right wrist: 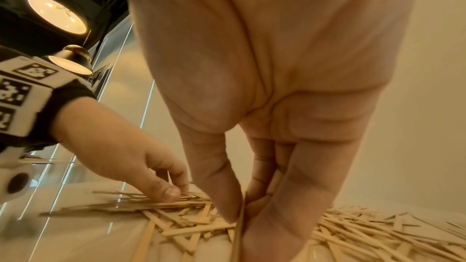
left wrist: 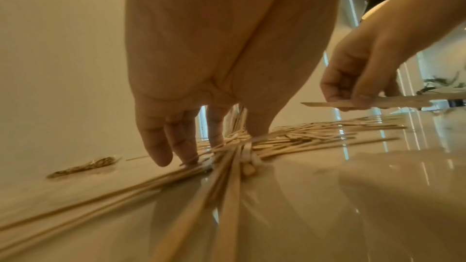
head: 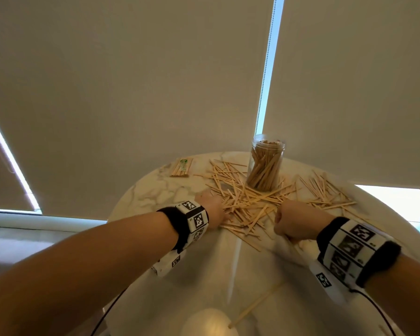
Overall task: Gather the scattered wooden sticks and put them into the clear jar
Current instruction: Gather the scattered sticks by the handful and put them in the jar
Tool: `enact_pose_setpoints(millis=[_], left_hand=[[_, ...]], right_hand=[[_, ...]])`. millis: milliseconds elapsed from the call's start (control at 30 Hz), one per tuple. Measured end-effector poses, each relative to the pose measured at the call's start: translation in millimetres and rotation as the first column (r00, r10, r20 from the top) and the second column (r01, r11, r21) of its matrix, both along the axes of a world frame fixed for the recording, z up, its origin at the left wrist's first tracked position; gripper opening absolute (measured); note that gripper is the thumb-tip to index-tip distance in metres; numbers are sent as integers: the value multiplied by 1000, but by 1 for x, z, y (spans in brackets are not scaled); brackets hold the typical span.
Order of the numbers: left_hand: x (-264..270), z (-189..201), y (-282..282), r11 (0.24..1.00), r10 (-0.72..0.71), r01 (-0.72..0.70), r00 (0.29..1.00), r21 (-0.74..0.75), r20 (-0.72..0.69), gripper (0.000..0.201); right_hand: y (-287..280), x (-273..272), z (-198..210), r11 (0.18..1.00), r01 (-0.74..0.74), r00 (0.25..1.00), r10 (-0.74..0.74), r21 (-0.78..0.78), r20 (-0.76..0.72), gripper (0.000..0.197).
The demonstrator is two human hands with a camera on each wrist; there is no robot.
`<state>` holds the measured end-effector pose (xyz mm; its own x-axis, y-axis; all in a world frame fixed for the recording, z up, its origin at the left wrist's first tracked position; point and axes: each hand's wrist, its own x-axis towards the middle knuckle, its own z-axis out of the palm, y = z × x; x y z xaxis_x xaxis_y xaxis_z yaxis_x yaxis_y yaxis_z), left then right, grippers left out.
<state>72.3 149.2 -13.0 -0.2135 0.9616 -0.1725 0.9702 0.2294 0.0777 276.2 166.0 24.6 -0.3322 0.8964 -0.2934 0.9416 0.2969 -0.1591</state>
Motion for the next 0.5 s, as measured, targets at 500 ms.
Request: enact_pose_setpoints(millis=[500], left_hand=[[24, 10, -30, 996, -85, 85, 996, -20, -6, 34]], right_hand=[[3, -54, -18, 970, -231, 966, 219, 77, 140, 58]])
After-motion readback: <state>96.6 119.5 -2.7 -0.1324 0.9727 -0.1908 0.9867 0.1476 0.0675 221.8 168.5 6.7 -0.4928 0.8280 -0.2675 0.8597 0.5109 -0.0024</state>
